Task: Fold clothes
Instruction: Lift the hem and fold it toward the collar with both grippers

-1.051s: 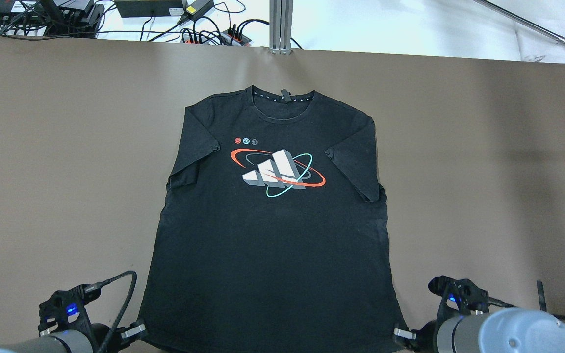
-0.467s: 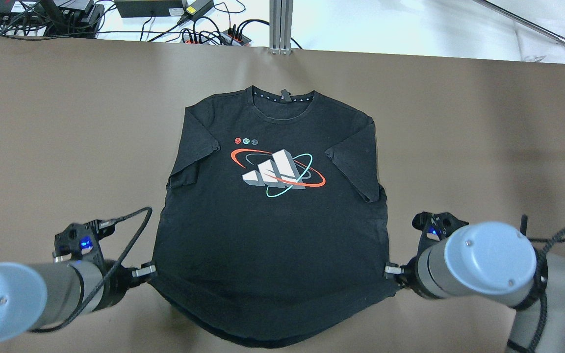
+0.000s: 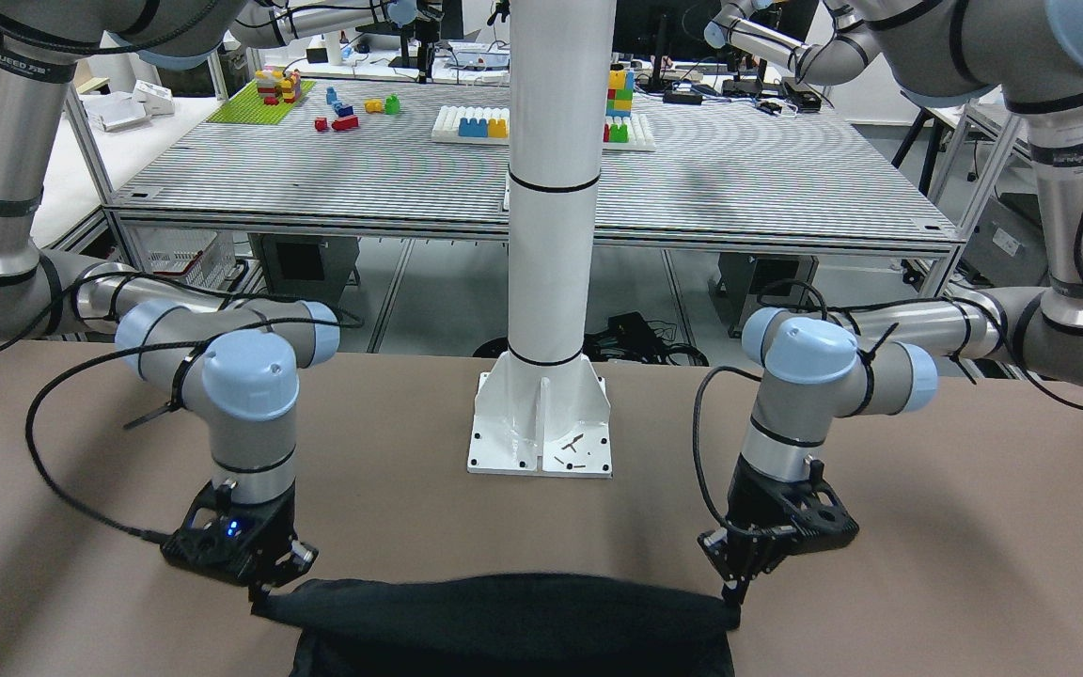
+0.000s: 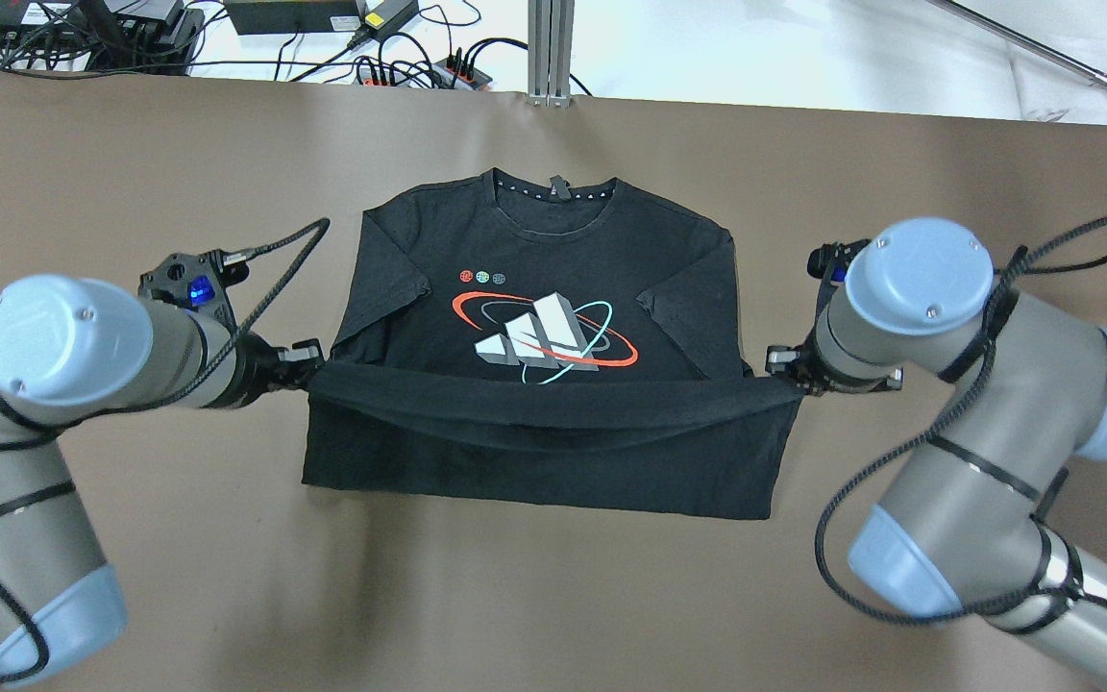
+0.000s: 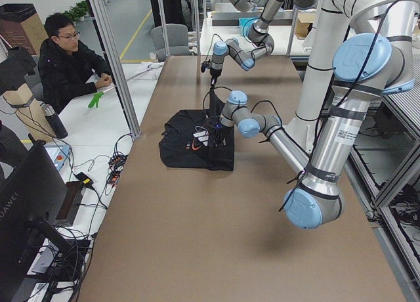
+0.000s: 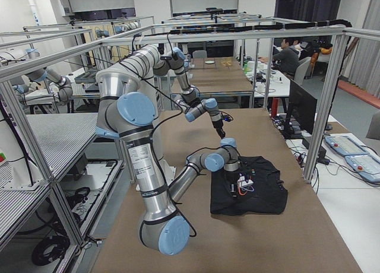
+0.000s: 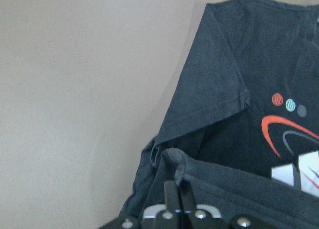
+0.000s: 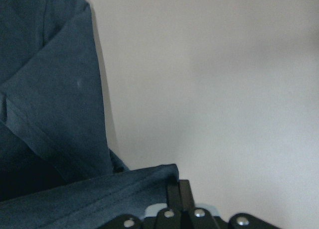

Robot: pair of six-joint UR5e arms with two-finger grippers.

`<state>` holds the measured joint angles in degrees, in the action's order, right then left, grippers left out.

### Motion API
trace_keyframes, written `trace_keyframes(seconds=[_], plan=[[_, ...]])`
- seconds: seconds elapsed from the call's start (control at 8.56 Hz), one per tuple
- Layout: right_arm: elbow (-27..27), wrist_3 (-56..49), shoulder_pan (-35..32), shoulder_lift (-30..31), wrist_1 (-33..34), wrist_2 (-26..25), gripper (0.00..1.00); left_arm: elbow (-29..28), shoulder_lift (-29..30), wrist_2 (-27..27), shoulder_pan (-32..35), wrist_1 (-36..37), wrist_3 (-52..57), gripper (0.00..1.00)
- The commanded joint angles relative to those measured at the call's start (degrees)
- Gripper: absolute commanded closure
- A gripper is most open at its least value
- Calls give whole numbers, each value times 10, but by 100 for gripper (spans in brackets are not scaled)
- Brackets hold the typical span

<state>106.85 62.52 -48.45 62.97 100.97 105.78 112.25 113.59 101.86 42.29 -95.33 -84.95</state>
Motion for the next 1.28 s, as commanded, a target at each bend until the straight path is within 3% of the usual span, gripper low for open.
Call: trace_keyframes(seconds=[0.0,0.23,0.35,0.7,0.93,1.05,1.17], plan=[[-60,-13,-36,-41,-36,0,100,-69,47,16,44,-4,9,100],[-131,-22,-50,-91,-48,0,100,-135,92,17,70,-6,31,100],[-179,-25,-55,-105,-86,0,100,-185,124,18,81,-10,42,100],[-330,-26,-59,-160,-208,-1,100,-357,186,22,102,-134,44,100],[-359,-26,-59,-161,-239,-8,95,-449,221,22,104,-192,49,96],[-379,-21,-59,-161,-271,-33,50,-480,229,18,104,-222,48,49],[-380,0,-59,-165,-278,-39,38,-489,228,17,104,-231,50,18]])
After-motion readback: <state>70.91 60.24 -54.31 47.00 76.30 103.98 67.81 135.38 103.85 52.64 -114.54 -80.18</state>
